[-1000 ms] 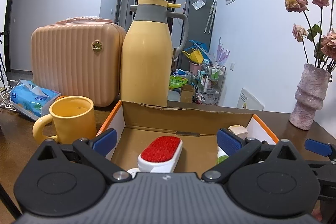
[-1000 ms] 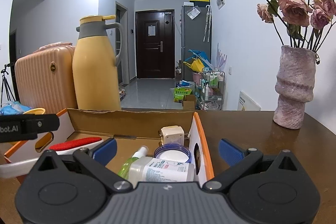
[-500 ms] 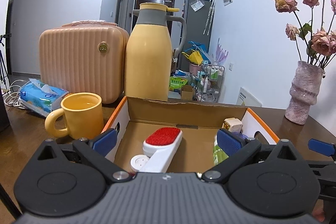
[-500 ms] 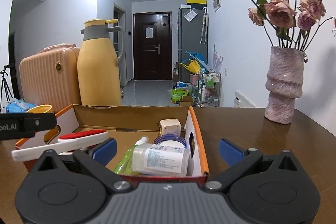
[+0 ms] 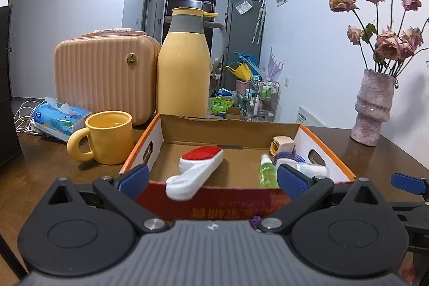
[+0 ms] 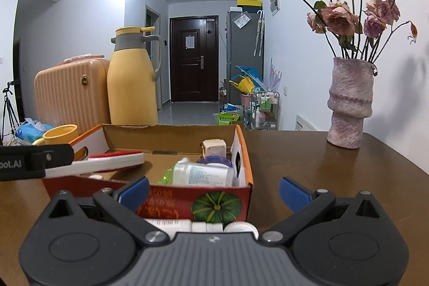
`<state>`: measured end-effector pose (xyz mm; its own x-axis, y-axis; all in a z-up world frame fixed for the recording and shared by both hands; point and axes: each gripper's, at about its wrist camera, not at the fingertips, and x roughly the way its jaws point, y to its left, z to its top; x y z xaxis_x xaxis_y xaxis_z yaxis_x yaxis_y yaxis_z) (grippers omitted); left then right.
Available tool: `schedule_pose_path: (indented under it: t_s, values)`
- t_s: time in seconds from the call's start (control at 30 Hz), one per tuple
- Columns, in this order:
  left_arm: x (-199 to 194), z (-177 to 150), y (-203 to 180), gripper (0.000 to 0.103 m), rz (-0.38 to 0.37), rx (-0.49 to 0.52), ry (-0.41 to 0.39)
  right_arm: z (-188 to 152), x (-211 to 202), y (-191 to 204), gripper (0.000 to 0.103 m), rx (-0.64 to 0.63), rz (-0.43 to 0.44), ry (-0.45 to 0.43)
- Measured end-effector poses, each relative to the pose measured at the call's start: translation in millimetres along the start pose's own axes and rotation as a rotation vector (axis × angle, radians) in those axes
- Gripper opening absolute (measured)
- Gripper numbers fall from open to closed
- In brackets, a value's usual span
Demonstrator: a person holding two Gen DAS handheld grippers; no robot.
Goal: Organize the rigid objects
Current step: 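Withdraw both open tools from the box toward the table items, then close the right tool on the clear tape roll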
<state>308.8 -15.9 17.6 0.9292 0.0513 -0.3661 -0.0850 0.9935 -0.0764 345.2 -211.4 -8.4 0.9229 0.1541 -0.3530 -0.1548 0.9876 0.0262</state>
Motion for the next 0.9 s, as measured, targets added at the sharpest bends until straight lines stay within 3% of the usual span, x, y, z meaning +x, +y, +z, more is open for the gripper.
schedule_pose_path:
  t_s: [0.9]
  values:
    - [-32,-48,-14,0.103,-0.035,0.057,0.125,-45,-52,-20,0.103,-0.062,-0.013,0.061]
